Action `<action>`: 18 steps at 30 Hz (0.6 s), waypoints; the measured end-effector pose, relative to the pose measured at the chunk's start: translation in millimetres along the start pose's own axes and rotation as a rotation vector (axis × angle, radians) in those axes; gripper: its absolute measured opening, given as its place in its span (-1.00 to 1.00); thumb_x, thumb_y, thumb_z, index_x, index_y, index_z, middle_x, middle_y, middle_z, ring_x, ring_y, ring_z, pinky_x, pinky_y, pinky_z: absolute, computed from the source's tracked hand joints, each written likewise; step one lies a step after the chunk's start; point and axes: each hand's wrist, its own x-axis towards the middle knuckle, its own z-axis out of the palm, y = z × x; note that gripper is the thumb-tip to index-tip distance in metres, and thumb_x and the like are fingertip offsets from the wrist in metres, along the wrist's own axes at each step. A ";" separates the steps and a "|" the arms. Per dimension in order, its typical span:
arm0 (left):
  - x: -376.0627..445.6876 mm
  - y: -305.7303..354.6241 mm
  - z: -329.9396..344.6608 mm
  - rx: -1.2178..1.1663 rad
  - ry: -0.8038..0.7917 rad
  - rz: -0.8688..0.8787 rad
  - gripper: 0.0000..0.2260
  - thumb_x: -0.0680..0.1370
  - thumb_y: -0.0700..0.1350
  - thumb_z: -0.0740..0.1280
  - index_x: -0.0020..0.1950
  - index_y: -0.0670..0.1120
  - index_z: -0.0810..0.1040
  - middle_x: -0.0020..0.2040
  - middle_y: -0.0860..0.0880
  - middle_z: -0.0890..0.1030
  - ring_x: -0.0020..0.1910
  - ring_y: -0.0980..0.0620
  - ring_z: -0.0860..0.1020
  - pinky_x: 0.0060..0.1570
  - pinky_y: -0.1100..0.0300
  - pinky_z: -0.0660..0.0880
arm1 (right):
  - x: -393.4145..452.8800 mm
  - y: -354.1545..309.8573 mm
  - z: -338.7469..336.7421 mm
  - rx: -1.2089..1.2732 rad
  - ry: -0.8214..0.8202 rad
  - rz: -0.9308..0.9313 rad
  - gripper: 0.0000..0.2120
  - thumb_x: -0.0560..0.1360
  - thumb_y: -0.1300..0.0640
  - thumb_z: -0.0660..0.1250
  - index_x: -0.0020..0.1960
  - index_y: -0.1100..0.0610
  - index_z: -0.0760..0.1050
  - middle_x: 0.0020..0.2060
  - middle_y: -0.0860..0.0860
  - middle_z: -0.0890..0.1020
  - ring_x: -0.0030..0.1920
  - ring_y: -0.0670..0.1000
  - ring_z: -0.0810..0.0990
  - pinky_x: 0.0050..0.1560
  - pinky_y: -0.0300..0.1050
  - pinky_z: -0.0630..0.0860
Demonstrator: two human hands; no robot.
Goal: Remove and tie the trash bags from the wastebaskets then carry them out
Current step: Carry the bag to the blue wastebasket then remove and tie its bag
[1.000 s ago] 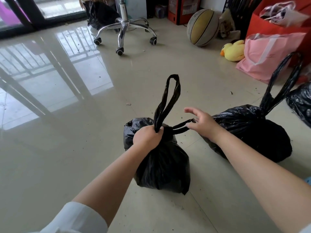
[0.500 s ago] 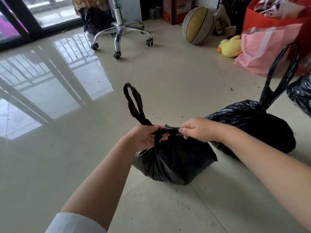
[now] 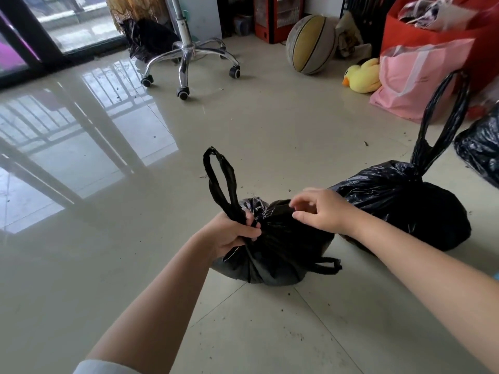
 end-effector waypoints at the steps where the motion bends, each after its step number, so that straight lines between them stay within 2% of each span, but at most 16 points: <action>1: 0.2 0.7 2.3 0.032 -0.016 0.015 -0.59 0.44 -0.57 0.21 -0.46 -0.14 0.27 -0.47 -0.02 0.50 -0.51 0.13 0.52 -0.46 0.36 0.50 | 0.3 -3.1 0.1 -0.064 -0.017 -0.051 -0.64 0.47 0.13 0.33 0.26 0.16 0.47 0.14 0.06 0.55 0.15 -0.02 0.46 0.01 -0.34 0.29; 3: 1.2 1.9 7.4 0.057 -0.050 0.053 -0.59 0.44 -0.58 0.19 -0.43 -0.14 0.24 -0.49 -0.01 0.49 -0.50 0.18 0.55 -0.46 0.40 0.50 | 1.3 -7.4 6.6 -0.175 -0.164 -0.066 -0.43 0.45 0.11 0.36 0.41 0.12 0.28 0.36 0.03 0.39 0.37 -0.01 0.32 0.27 -0.30 0.20; 5: 0.9 2.5 9.7 0.080 -0.067 0.080 -0.58 0.44 -0.58 0.20 -0.43 -0.13 0.23 -0.55 0.06 0.48 -0.47 0.25 0.57 -0.42 0.44 0.50 | 2.3 -9.4 15.4 -0.213 -0.222 -0.037 -0.44 0.46 0.13 0.34 0.42 0.10 0.27 0.38 0.05 0.40 0.39 0.04 0.33 0.34 -0.20 0.23; 8: 0.4 1.8 8.3 0.100 0.021 0.119 -0.56 0.42 -0.57 0.24 -0.45 -0.11 0.22 -0.56 0.08 0.46 -0.45 0.24 0.55 -0.39 0.41 0.48 | 3.0 -9.1 21.2 -0.212 -0.153 -0.061 -0.73 0.52 0.19 0.23 0.19 0.24 0.49 0.16 0.15 0.59 0.19 0.13 0.51 0.09 -0.13 0.35; 11: 6.2 2.9 10.2 0.168 0.288 0.193 -0.56 0.38 -0.53 0.29 -0.47 -0.10 0.20 -0.52 0.00 0.36 -0.48 0.08 0.43 -0.41 0.31 0.36 | 3.9 -11.8 25.4 -0.192 -0.132 -0.081 -0.81 0.54 0.23 0.18 -0.05 0.36 0.48 -0.06 0.23 0.60 0.01 0.17 0.52 -0.15 -0.12 0.26; 13: 11.2 1.3 13.1 0.277 0.492 0.250 -0.60 0.38 -0.47 0.27 -0.48 -0.09 0.22 -0.47 -0.02 0.32 -0.40 -0.02 0.34 -0.38 0.22 0.28 | 3.6 -16.3 28.4 -0.196 -0.129 -0.087 -0.81 0.54 0.23 0.16 -0.20 0.29 0.43 -0.17 0.17 0.57 -0.06 0.15 0.50 -0.21 -0.12 0.24; 15: 12.4 -3.0 17.2 0.463 0.621 0.331 -0.68 0.40 -0.40 0.24 -0.41 -0.05 0.27 -0.40 -0.01 0.36 -0.27 -0.03 0.36 -0.29 0.22 0.22 | 2.8 -19.1 33.0 -0.211 -0.127 -0.088 -0.80 0.55 0.21 0.15 -0.21 0.25 0.40 -0.14 0.17 0.58 -0.03 0.15 0.50 -0.22 -0.12 0.22; 17: 11.4 -6.4 21.8 0.567 0.656 0.372 -0.83 0.44 -0.36 0.20 -0.21 -0.11 0.29 -0.24 -0.09 0.45 -0.18 -0.09 0.39 -0.25 0.21 0.20 | 3.2 -18.2 36.7 -0.223 -0.110 -0.086 -0.80 0.56 0.20 0.14 -0.08 0.32 0.45 -0.02 0.23 0.58 0.04 0.18 0.51 -0.16 -0.13 0.23; 18: 11.8 -7.2 24.2 0.620 0.654 0.340 -0.86 0.47 -0.33 0.18 -0.12 -0.13 0.25 -0.16 -0.17 0.48 -0.15 -0.15 0.42 -0.23 0.19 0.22 | 3.8 -17.5 37.7 -0.231 -0.110 -0.080 -0.79 0.57 0.20 0.13 -0.06 0.33 0.45 0.01 0.25 0.58 0.05 0.19 0.51 -0.14 -0.11 0.24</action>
